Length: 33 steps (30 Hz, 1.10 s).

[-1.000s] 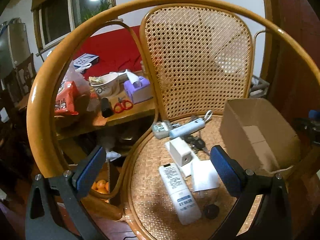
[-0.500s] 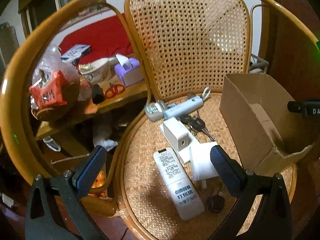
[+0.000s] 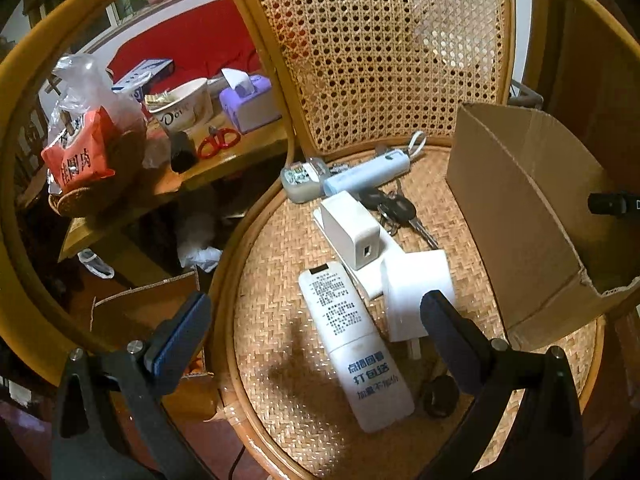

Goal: Organize rigid objects
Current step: 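Move the right tool to the cardboard box and clamp its wall, then lower the left tool onto the white remote and close on it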

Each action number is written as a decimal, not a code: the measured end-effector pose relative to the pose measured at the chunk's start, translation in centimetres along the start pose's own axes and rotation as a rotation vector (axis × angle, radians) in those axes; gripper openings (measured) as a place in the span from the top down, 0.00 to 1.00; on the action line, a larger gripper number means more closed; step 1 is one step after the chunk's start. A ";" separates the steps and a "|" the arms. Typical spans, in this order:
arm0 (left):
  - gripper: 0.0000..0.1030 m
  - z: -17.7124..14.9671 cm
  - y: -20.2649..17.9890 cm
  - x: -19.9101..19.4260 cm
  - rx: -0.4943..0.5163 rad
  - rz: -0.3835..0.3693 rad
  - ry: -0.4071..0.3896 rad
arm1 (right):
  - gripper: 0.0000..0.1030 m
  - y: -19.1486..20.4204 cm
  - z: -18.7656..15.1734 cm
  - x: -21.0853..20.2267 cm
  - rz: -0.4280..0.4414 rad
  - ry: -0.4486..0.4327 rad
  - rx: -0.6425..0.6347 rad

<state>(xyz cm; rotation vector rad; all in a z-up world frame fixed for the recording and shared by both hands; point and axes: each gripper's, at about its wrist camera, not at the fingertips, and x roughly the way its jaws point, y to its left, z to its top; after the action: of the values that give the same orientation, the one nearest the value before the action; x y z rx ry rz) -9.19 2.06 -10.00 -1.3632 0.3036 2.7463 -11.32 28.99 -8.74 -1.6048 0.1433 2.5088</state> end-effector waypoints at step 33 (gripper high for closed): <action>0.07 -1.8 2.4 5.5 -0.207 -0.194 0.223 | 0.93 0.6 -1.2 1.5 -0.039 0.064 -0.092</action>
<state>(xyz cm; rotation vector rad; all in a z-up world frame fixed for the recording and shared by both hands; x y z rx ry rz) -11.48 -0.88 -15.10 -1.6545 -0.1025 2.5281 -11.00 28.30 -10.61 -1.7060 0.0045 2.4697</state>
